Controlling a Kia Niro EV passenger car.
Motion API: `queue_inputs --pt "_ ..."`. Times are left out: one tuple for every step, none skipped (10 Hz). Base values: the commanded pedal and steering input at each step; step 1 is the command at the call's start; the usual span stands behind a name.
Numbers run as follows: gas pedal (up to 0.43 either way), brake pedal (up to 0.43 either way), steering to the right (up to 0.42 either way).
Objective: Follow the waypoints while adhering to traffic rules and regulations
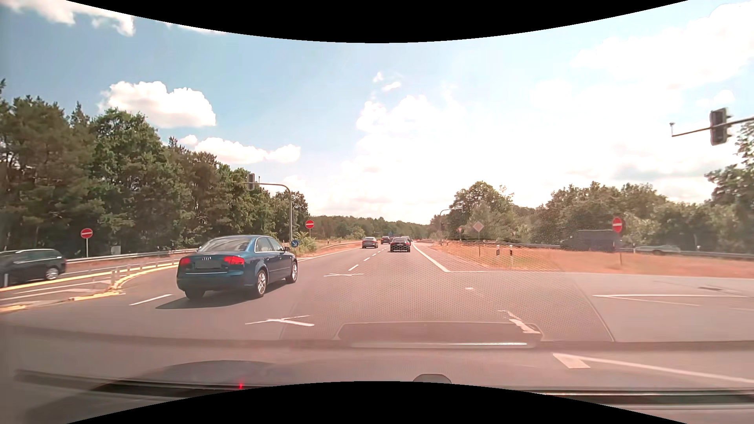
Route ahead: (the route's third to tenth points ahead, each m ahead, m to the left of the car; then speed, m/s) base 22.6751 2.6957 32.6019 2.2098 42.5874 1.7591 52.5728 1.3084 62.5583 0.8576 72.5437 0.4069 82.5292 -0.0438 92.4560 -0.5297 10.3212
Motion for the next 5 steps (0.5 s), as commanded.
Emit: queue_inputs --pt "0.248 0.0 -0.003" --pt "0.248 0.0 -0.003" --pt "0.248 0.0 -0.003" --pt "0.248 0.0 -0.003" --pt "0.248 0.0 -0.002"
